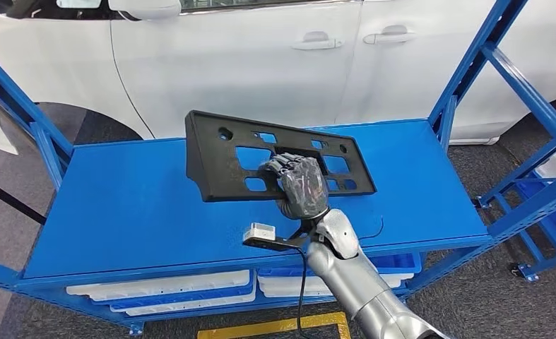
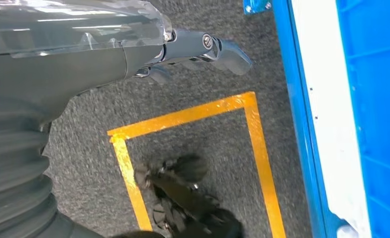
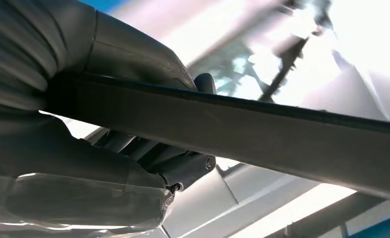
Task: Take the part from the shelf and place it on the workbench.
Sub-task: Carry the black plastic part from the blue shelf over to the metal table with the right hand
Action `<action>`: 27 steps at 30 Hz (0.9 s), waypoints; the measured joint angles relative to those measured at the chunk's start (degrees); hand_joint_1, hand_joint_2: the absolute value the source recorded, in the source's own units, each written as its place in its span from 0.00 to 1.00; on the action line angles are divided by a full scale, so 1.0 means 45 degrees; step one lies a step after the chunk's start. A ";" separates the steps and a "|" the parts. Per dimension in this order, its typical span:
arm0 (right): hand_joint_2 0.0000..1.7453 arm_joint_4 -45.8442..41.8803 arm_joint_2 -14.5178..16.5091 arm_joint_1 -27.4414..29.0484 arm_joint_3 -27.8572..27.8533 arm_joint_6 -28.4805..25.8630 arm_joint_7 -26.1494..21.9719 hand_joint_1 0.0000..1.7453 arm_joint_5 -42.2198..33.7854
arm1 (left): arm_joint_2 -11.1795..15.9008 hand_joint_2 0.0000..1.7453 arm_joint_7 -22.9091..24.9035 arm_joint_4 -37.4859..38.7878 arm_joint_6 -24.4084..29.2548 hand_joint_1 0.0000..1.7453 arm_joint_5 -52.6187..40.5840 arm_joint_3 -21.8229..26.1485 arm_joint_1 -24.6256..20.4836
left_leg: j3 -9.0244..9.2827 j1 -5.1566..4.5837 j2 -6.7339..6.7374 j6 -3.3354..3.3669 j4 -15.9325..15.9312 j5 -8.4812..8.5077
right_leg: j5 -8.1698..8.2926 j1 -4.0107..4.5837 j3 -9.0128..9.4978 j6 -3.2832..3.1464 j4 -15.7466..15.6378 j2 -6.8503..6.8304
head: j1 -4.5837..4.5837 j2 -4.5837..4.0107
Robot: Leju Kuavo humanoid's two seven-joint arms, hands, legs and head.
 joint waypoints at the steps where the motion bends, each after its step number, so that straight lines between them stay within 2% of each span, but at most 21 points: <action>1: 1.00 -0.0558 -0.0082 0.0168 -0.0034 0.0151 -0.0671 1.00 -0.1153 | -0.0001 1.00 -0.0091 0.0000 0.0029 0.00 0.0000 0.0005 0.0016 | -0.0058 0.0013 0.0001 -0.0030 0.0129 0.0086 | -0.0021 -0.0003 0.0004 0.0009 0.0025 0.0006 | 0.0000 0.0000; 2: 1.00 -0.1217 -0.0199 0.0322 -0.0052 0.0413 -0.1217 1.00 -0.2317 | -0.0001 1.00 -0.0195 0.0000 0.0049 0.00 0.0000 0.0005 0.0022 | 0.0121 0.0030 0.0003 -0.0050 -0.0236 0.0402 | -0.0052 -0.0013 0.0014 0.0035 0.0064 0.0017 | 0.0000 0.0000; 4: 1.00 -0.2755 -0.0553 0.0615 -0.0053 0.1250 -0.1930 1.00 -0.4461 | 0.0002 1.00 -0.0384 0.0000 0.0063 0.00 0.0000 0.0005 0.0016 | 0.0884 0.0057 0.0001 -0.0052 -0.1805 0.1213 | -0.0161 -0.0023 0.0021 0.0144 0.0203 0.0036 | 0.0000 0.0000; 5: 1.00 -0.3719 -0.0773 0.0785 -0.0053 0.1828 -0.2171 1.00 -0.5443 | 0.0006 1.00 -0.0464 0.0000 0.0069 0.00 0.0000 0.0007 0.0015 | 0.1193 0.0046 -0.0012 0.0003 -0.2473 0.1439 | -0.0223 -0.0012 -0.0016 0.0216 0.0305 0.0046 | 0.0000 0.0000; 6: 1.00 -0.4800 -0.0990 0.0955 -0.0052 0.2513 -0.2341 1.00 -0.6347 | 0.0007 1.00 -0.0535 0.0000 0.0090 0.00 0.0001 0.0011 0.0027 | 0.1354 0.0026 -0.0022 0.0072 -0.2858 0.1513 | -0.0266 0.0000 -0.0070 0.0285 0.0387 0.0051 | 0.0000 0.0000; 9: 1.00 -0.7786 -0.1469 0.1338 0.0062 0.4765 -0.2594 1.00 -0.8398 | 0.0004 1.00 -0.0699 0.0000 0.0188 0.00 0.0005 0.0034 0.0077 | 0.1361 -0.0022 -0.0033 0.0342 -0.3011 0.1474 | -0.0322 -0.0017 -0.0170 0.0479 0.0473 0.0071 | 0.0000 0.0000; 11: 1.00 -0.9207 -0.1707 0.1547 0.0210 0.5634 -0.2655 1.00 -0.9134 | -0.0001 1.00 -0.0775 0.0000 0.0220 0.00 0.0005 0.0057 0.0045 | 0.1394 0.0009 -0.0039 0.0514 -0.3078 0.1514 | -0.0641 -0.0050 -0.0327 0.0621 0.0881 0.0078 | 0.0000 0.0000; 12: 1.00 -0.9769 -0.1809 0.1635 0.0265 0.5793 -0.2657 1.00 -0.9294 | -0.0004 1.00 -0.0798 0.0000 0.0225 0.00 0.0005 0.0074 0.0026 | 0.1408 0.0020 -0.0041 0.0577 -0.3100 0.1523 | -0.0978 -0.0071 -0.0586 0.0679 0.1446 0.0081 | 0.0000 0.0000; 14: 1.00 -1.0530 -0.1962 0.1774 0.0317 0.5901 -0.2658 1.00 -0.9422 | -0.0004 1.00 -0.0807 0.0000 0.0227 0.00 0.0005 0.0114 0.0020 | 0.1411 0.0010 -0.0044 0.0644 -0.3099 0.1507 | -0.1715 -0.0092 -0.1394 0.0747 0.3055 0.0081 | 0.0000 0.0000; 15: 1.00 -1.0796 -0.2031 0.1855 0.0330 0.5929 -0.2658 1.00 -0.9446 | -0.0005 1.00 -0.0809 0.0000 0.0226 0.00 0.0005 0.0135 0.0021 | 0.1413 0.0006 -0.0043 0.0649 -0.3099 0.1502 | -0.1904 -0.0108 -0.1742 0.0768 0.3700 0.0080 | 0.0000 0.0000; 16: 1.00 -1.1003 -0.2092 0.1931 0.0340 0.5947 -0.2658 1.00 -0.9460 | -0.0006 1.00 -0.0808 0.0000 0.0226 0.00 0.0005 0.0152 0.0020 | 0.1417 0.0004 -0.0043 0.0648 -0.3097 0.1496 | -0.1860 -0.0124 -0.1905 0.0775 0.3950 0.0078 | 0.0000 0.0000; 17: 1.00 -1.1174 -0.2143 0.1988 0.0352 0.5956 -0.2658 1.00 -0.9466 | -0.0009 1.00 -0.0808 0.0000 0.0225 0.00 0.0005 0.0166 0.0017 | 0.1428 0.0003 -0.0044 0.0641 -0.3096 0.1489 | -0.1582 -0.0139 -0.1827 0.0766 0.3711 0.0077 | 0.0000 0.0000; 19: 1.00 -1.1459 -0.2217 0.2031 0.0384 0.5960 -0.2658 1.00 -0.9472 | -0.0015 1.00 -0.0808 0.0000 0.0223 0.00 0.0005 0.0195 0.0009 | 0.1474 0.0004 -0.0048 0.0593 -0.3095 0.1460 | -0.0705 -0.0149 -0.1078 0.0692 0.2105 0.0074 | 0.0000 0.0000; 20: 1.00 -1.1573 -0.2237 0.2032 0.0401 0.5960 -0.2658 1.00 -0.9475 | -0.0018 1.00 -0.0809 0.0000 0.0222 0.00 0.0005 0.0210 0.0005 | 0.1489 -0.0020 -0.0050 0.0545 -0.3086 0.1436 | -0.0394 -0.0123 -0.0684 0.0643 0.1295 0.0072 | 0.0000 0.0000; 21: 1.00 -1.1671 -0.2252 0.2034 0.0417 0.5959 -0.2658 1.00 -0.9479 | -0.0021 1.00 -0.0809 0.0000 0.0222 0.00 0.0005 0.0223 0.0001 | 0.1498 -0.0038 -0.0050 0.0481 -0.3085 0.1420 | -0.0229 -0.0095 -0.0418 0.0589 0.0745 0.0074 | 0.0000 0.0000; 23: 1.00 -1.1803 -0.2282 0.2055 0.0445 0.5959 -0.2658 1.00 -0.9483 | -0.0023 1.00 -0.0809 0.0000 0.0224 0.00 0.0005 0.0243 -0.0008 | 0.1510 -0.0075 -0.0047 0.0332 -0.3119 0.1409 | -0.0224 -0.0025 -0.0301 0.0489 0.0478 0.0087 | 0.0000 0.0000; 25: 1.00 -1.1879 -0.2311 0.2077 0.0462 0.5992 -0.2658 1.00 -0.9514 | -0.0024 1.00 -0.0809 0.0000 0.0222 0.00 0.0002 0.0250 -0.0021 | 0.1527 -0.0062 -0.0035 0.0183 -0.3121 0.1331 | -0.0178 -0.0071 -0.0263 0.0343 0.0388 0.0087 | 0.0000 0.0000; 27: 1.00 -1.1979 -0.2327 0.2078 0.0480 0.6247 -0.2661 1.00 -0.9770 | -0.0027 1.00 -0.0809 0.0000 0.0201 0.00 0.0000 0.0256 -0.0034 | 0.1292 -0.0045 -0.0014 0.0088 -0.2499 0.0875 | -0.0131 -0.0128 -0.0196 0.0178 0.0271 0.0056 | 0.0000 0.0000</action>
